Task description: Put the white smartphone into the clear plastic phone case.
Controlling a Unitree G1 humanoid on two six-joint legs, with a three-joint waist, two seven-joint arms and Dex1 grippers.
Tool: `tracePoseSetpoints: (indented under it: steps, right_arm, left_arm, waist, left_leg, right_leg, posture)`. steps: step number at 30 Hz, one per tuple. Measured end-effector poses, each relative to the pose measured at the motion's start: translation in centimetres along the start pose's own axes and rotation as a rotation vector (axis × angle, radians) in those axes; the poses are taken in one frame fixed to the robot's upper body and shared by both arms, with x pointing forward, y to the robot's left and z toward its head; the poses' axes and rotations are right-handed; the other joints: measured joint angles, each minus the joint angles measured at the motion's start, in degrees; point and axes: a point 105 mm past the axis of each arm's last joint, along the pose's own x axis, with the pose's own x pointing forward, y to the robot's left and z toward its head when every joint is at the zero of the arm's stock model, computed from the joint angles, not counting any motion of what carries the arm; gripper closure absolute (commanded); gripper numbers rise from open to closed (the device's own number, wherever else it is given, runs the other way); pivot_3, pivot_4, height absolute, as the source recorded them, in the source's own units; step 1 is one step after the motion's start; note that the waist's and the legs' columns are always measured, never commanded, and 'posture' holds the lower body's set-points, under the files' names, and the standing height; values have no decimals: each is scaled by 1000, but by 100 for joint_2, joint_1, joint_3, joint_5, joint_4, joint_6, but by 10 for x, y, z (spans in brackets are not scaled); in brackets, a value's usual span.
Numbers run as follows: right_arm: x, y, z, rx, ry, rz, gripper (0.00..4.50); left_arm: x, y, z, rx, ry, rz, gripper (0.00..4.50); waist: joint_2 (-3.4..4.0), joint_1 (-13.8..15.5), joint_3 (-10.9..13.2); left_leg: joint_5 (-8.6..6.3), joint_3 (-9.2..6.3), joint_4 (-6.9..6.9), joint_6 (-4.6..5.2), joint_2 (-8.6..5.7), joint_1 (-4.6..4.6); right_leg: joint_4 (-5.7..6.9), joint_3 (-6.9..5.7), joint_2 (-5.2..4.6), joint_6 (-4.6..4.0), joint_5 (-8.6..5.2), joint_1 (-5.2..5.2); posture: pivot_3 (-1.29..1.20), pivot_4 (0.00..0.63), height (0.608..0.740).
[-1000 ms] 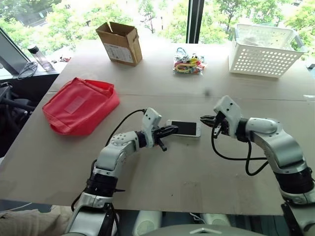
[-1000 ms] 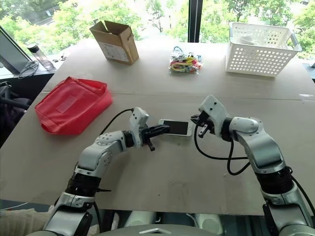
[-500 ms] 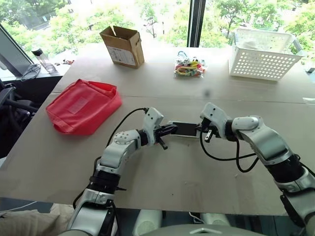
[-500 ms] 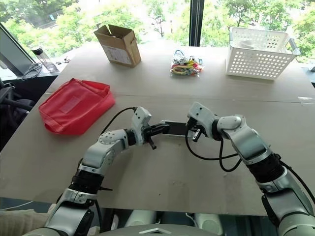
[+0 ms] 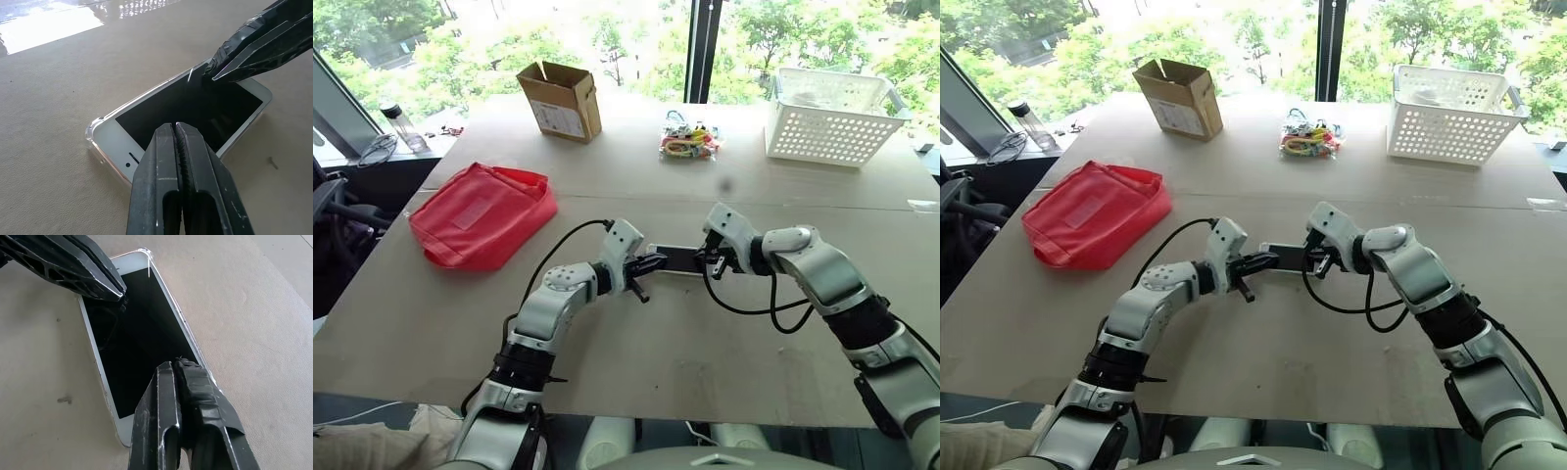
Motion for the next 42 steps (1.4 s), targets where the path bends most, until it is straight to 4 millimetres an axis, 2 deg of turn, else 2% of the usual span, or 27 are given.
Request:
tracePoseSetpoints:
  steps: [13,20,23,27,42]
  right_arm:
    - [6,-2,-6,-6,9,-8,4500]
    - [7,-1,-9,-6,-4,-14,4500]
    - [2,4,-13,61,-72,14,4500]
    - [-6,16,-14,40,-94,79,4500]
    - [-15,18,-16,-102,-29,101,4500]
  left_arm:
    - [0,-3,1,-6,8,0,4436]
    - [1,-4,-1,-9,14,-5,4436]
    - [1,-6,0,-4,9,-9,4436]
    - [2,-7,0,-3,7,-12,4436]
    - [3,-10,-1,0,7,-21,4436]
  waist:
    - [-1,0,-71]
    - [-6,2,-77]
    - [2,5,-69]
    - [11,0,-57]
    - [11,30,-47]
  left_leg:
    - [0,-2,-28,0,1,6]
    - [0,1,-102,0,1,71]
    - [0,-1,-110,-1,2,67]
    - [-1,5,-135,-1,1,61]
    - [-1,-3,-165,-1,-2,52]
  right_leg:
    - [-28,0,-1,12,-8,2]
    - [-77,3,-6,17,-14,53]
    - [-82,3,-6,19,-15,54]
    - [-92,6,-8,18,-14,42]
    - [-143,1,-13,16,-13,39]
  posture:
    - [0,150,740]
    - [0,150,740]
    - [0,150,740]
    - [0,150,740]
    - [0,150,740]
